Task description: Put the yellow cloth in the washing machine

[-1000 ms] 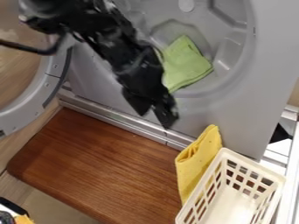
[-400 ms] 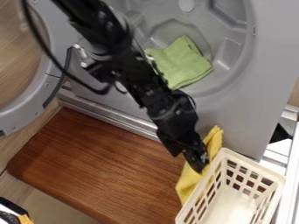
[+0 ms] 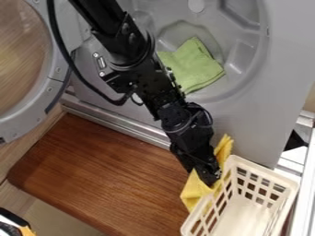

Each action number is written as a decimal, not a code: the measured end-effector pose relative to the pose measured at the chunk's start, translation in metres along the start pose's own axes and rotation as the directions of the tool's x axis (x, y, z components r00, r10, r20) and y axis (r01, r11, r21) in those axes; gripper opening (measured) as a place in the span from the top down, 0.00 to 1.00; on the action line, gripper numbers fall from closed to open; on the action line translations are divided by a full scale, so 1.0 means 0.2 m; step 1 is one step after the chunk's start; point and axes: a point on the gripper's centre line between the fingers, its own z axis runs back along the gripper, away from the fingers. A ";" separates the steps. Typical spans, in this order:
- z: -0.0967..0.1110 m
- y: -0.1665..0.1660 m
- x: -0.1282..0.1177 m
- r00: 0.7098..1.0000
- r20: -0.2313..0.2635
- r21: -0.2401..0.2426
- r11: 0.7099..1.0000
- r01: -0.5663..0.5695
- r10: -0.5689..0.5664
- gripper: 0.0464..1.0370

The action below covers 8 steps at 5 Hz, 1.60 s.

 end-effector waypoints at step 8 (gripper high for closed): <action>0.81 0.23 0.19 0.906 0.422 0.252 0.958 -0.139 0.021 0.98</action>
